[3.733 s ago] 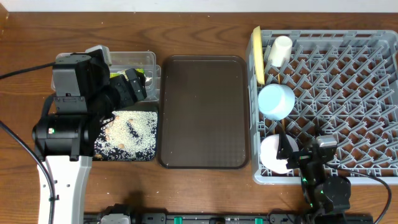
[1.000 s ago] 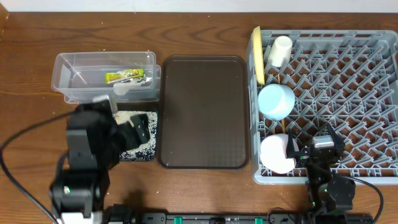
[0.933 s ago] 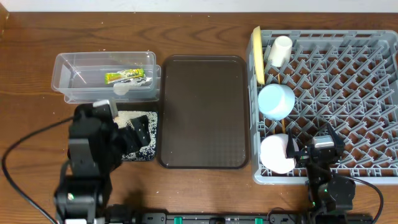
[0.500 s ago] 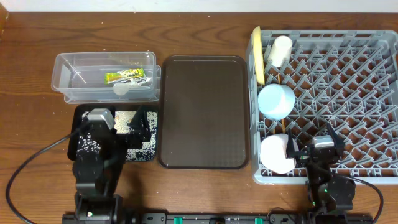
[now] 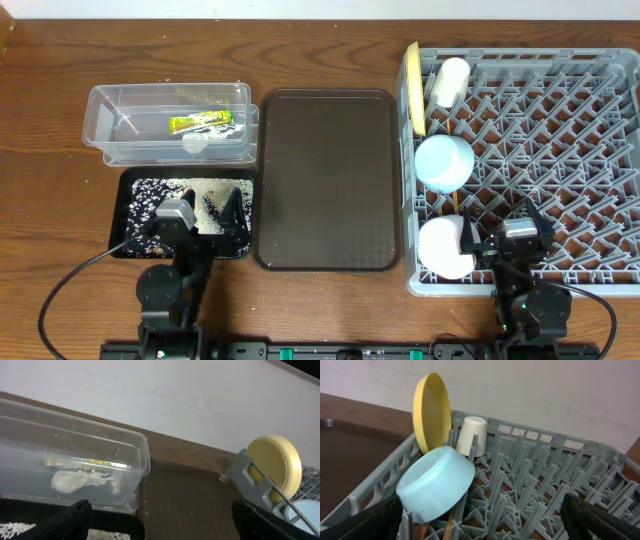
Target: Sort waste into correct bins and load items into the dishwasher rack
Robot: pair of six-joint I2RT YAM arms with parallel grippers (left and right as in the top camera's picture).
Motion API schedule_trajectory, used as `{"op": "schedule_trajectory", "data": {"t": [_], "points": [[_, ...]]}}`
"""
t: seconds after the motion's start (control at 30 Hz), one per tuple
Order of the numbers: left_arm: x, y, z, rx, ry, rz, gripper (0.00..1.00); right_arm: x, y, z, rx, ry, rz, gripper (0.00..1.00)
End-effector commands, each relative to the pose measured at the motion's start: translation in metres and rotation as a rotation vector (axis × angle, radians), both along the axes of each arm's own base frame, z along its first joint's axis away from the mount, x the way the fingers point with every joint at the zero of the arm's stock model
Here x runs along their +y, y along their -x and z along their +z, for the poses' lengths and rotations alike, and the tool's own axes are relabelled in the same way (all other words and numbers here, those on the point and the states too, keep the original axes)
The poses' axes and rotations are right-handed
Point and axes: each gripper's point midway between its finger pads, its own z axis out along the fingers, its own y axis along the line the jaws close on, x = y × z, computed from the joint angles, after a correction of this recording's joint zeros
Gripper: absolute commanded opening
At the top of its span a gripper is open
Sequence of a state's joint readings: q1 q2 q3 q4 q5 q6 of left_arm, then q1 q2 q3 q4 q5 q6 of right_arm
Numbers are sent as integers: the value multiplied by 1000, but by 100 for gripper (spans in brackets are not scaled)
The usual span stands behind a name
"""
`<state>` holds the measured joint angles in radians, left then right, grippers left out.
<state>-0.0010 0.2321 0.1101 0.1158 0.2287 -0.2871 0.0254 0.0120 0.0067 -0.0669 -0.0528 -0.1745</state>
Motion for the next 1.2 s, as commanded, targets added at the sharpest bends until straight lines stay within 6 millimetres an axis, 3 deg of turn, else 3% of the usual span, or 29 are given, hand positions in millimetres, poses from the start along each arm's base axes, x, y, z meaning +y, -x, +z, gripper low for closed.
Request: {"op": "schedule_trajectory", "data": {"t": [0.0, 0.23, 0.4, 0.57, 0.97, 1.17], "points": [[3, 3, -6, -22, -10, 17, 92, -4, 0, 0, -3, 14, -14, 99], [4, 8, -18, -44, -11, 18, 92, -4, 0, 0, -3, 14, -14, 99], [8, 10, -16, -57, -13, 44, 92, -4, 0, 0, -3, 14, -14, 99], [12, 13, -43, 51, -39, 67, 92, -4, 0, 0, -3, 14, -14, 99], [11, 13, -42, -24, -504, 2, 92, -4, 0, 0, -3, 14, -14, 99], [11, 12, -37, -50, -546, 2, 92, -4, 0, 0, -3, 14, -14, 99]]}}
